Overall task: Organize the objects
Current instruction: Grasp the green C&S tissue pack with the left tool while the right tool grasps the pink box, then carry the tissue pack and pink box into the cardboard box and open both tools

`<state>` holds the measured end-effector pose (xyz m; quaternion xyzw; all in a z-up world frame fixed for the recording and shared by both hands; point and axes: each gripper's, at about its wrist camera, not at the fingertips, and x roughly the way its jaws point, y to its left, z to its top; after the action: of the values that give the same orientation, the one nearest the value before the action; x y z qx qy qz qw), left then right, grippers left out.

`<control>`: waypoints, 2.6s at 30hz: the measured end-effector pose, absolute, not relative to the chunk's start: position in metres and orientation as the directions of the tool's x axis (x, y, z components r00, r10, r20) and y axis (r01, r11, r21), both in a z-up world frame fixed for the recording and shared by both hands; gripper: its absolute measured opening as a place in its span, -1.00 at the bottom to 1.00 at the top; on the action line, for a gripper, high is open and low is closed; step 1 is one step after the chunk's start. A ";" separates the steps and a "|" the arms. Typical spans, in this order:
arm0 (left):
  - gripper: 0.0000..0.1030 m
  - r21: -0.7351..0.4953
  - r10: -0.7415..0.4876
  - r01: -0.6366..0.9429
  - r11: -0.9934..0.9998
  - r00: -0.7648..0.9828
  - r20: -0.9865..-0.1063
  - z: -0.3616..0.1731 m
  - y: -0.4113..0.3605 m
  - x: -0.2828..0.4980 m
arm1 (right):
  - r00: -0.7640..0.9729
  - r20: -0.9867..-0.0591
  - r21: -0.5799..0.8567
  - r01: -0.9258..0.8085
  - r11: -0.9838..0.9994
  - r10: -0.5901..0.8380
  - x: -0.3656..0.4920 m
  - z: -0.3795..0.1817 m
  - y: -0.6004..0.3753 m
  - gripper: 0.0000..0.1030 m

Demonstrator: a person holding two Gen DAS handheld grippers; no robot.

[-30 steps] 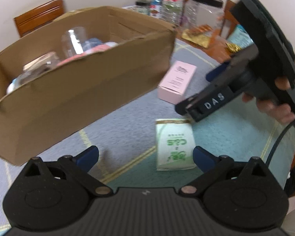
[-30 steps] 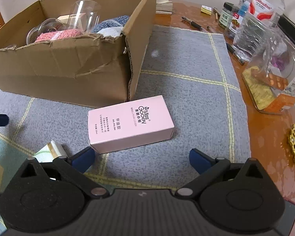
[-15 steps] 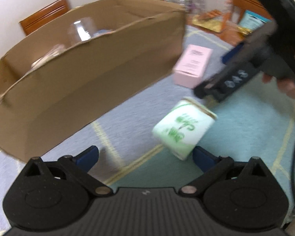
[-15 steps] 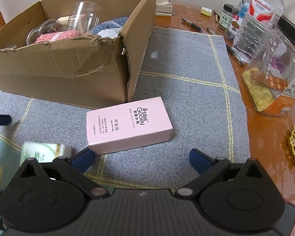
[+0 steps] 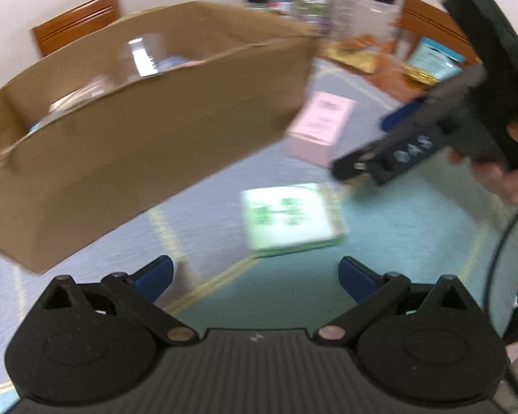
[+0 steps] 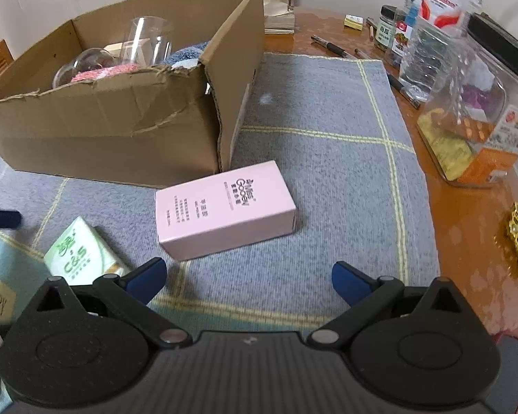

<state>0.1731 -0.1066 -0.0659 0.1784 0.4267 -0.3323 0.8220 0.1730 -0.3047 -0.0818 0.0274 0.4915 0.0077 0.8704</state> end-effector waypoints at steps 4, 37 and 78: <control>0.97 0.021 -0.394 0.712 0.702 0.413 -0.821 -0.074 -0.126 0.171 | 0.519 -0.854 0.056 0.009 0.998 0.043 0.166 -0.079 -0.311 1.00; 0.40 -0.005 -0.346 0.558 0.830 0.508 -0.789 -0.076 -0.088 0.210 | 0.559 -0.827 -0.007 -0.123 0.992 0.064 0.196 -0.088 -0.284 1.00; 0.29 -0.008 -0.486 0.631 0.776 0.588 -0.646 0.086 -0.063 0.276 | 0.691 -0.710 0.023 -0.168 0.986 0.135 0.184 0.060 -0.249 0.66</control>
<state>0.2758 -0.0630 0.0860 0.1116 0.3256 -0.3159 0.8842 0.1836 -0.2488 0.0598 -0.0217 0.3843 0.0823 0.9193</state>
